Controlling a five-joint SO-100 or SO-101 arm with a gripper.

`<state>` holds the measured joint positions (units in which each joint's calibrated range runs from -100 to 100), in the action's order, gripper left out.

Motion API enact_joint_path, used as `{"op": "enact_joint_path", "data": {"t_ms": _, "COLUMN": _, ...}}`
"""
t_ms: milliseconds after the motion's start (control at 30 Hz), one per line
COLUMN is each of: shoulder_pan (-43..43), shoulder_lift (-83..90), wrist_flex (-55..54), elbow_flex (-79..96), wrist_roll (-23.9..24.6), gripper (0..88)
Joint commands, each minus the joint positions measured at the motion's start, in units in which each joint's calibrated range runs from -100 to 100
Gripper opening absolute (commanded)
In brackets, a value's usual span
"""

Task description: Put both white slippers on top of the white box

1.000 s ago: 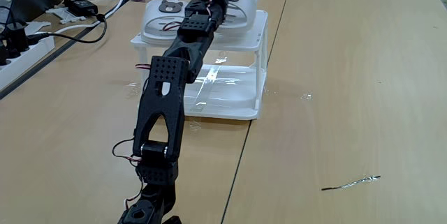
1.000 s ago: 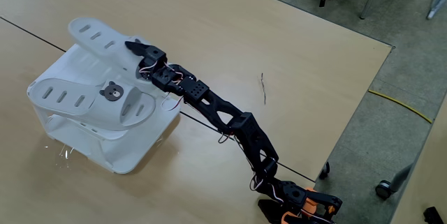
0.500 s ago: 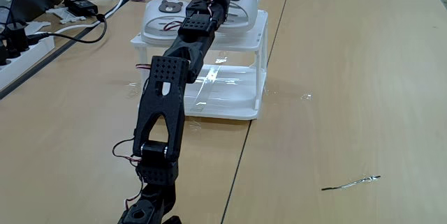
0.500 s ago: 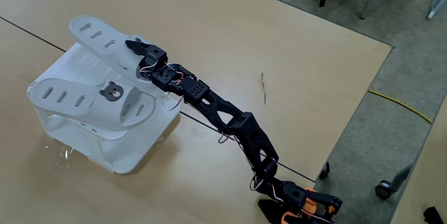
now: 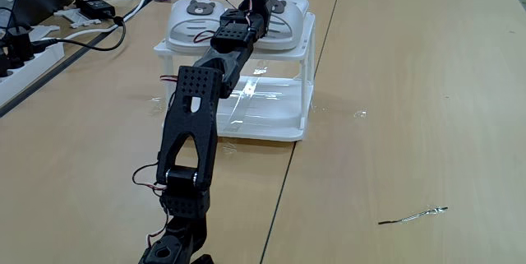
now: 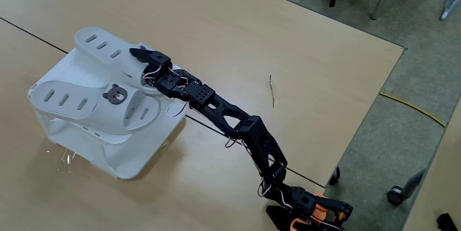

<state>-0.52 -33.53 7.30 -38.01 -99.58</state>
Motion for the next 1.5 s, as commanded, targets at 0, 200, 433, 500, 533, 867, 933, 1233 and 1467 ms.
{"op": "enact_joint_path", "data": {"t_ms": 0, "shoulder_pan": -0.5, "shoulder_lift": 2.9, "wrist_flex": -0.8, "elbow_flex": -1.1, "wrist_roll": -0.4, "gripper": 5.9}}
{"op": "enact_joint_path", "data": {"t_ms": 200, "shoulder_pan": -0.5, "shoulder_lift": 3.4, "wrist_flex": -0.8, "elbow_flex": -1.6, "wrist_roll": -0.4, "gripper": 24.0}}
{"op": "enact_joint_path", "data": {"t_ms": 433, "shoulder_pan": -0.5, "shoulder_lift": 9.4, "wrist_flex": -0.3, "elbow_flex": 5.1, "wrist_roll": -0.4, "gripper": 24.4}}
{"op": "enact_joint_path", "data": {"t_ms": 500, "shoulder_pan": -0.5, "shoulder_lift": 13.0, "wrist_flex": -0.3, "elbow_flex": 9.7, "wrist_roll": -0.4, "gripper": 24.4}}
{"op": "enact_joint_path", "data": {"t_ms": 533, "shoulder_pan": -0.5, "shoulder_lift": 14.8, "wrist_flex": -0.3, "elbow_flex": 11.8, "wrist_roll": -0.4, "gripper": 24.3}}
{"op": "enact_joint_path", "data": {"t_ms": 867, "shoulder_pan": -0.5, "shoulder_lift": 34.9, "wrist_flex": -0.4, "elbow_flex": 35.8, "wrist_roll": -0.4, "gripper": 24.5}}
{"op": "enact_joint_path", "data": {"t_ms": 933, "shoulder_pan": -0.5, "shoulder_lift": 40.5, "wrist_flex": -0.4, "elbow_flex": 42.1, "wrist_roll": -0.4, "gripper": 24.5}}
{"op": "enact_joint_path", "data": {"t_ms": 1233, "shoulder_pan": 0.0, "shoulder_lift": 64.4, "wrist_flex": -1.3, "elbow_flex": 62.2, "wrist_roll": -0.4, "gripper": 20.2}}
{"op": "enact_joint_path", "data": {"t_ms": 1467, "shoulder_pan": 0.4, "shoulder_lift": 65.2, "wrist_flex": -30.2, "elbow_flex": 61.7, "wrist_roll": -0.4, "gripper": 0.7}}
